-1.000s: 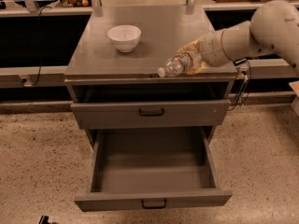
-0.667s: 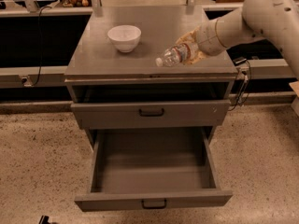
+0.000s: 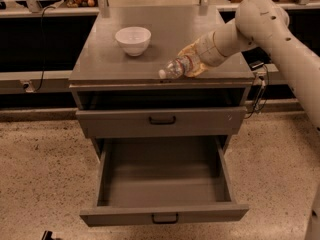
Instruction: Pick water bottle from middle drawer and place on counter
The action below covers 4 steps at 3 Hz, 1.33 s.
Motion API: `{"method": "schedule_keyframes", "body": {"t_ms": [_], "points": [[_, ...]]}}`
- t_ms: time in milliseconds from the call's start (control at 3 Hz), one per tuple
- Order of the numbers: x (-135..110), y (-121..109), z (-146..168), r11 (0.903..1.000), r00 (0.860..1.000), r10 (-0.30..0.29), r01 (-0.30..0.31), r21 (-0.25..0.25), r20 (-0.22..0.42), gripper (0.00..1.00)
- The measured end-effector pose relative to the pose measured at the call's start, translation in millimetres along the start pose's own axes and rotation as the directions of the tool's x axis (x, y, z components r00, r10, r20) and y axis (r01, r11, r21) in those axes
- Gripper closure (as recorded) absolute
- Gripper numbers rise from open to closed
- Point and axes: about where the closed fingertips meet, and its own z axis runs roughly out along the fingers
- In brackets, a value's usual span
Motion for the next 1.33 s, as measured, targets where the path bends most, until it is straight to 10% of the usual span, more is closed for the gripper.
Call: {"method": "schedule_keyframes", "body": {"t_ms": [667, 1333], "points": [[-2.0, 0.2, 6.3, 1.0, 1.0, 0.001, -0.001, -0.009, 0.013, 0.0], [-2.9, -4.8, 1.3, 1.0, 1.0, 0.001, -0.001, -0.009, 0.013, 0.0]]}}
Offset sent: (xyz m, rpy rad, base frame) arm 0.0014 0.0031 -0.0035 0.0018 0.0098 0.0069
